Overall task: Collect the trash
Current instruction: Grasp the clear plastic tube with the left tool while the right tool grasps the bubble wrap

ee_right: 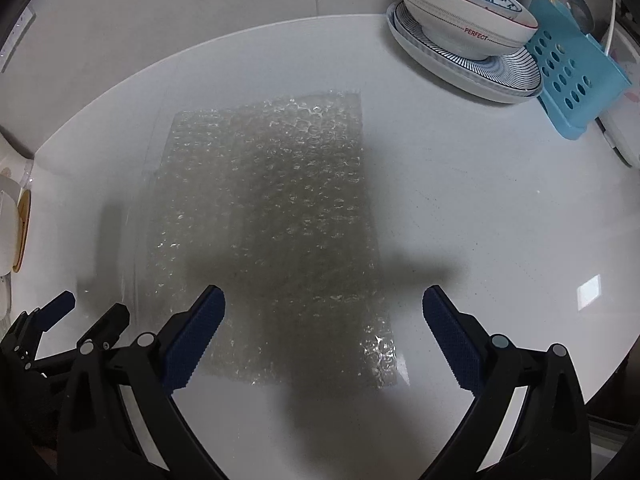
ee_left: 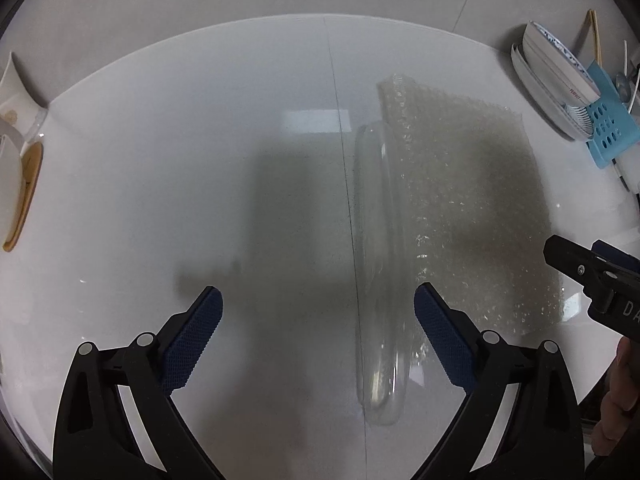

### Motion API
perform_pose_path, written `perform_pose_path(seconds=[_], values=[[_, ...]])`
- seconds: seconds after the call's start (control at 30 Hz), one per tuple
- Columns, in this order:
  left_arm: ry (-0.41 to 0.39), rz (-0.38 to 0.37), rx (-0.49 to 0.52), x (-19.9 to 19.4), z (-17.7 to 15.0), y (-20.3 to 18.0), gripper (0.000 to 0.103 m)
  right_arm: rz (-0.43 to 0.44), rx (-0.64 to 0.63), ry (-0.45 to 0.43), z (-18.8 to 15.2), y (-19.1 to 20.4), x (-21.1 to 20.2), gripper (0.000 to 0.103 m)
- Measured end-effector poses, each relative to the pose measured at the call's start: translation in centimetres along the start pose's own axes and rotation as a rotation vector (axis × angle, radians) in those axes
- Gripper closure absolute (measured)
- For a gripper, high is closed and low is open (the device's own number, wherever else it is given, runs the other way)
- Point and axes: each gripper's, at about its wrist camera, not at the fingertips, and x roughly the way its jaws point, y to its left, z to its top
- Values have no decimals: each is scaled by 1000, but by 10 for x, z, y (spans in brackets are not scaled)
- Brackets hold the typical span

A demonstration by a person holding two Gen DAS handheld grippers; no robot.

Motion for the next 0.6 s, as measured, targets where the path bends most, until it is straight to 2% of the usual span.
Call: perform_pose_path(seconds=[0.27,0.37,0.53,0.6], values=[[38,-12,8,24,8,-4,15,-17,0,39,6,3,22,8],[42,-16,11,27,11,-5,20,-22,1,57,8,4,29,8],[47,-33,8,22,12,-6,41,-31,-3,93,8,4,42,8],[50,-43,9,21,12,-6,46,-37,-16,113,6,6,48,8]])
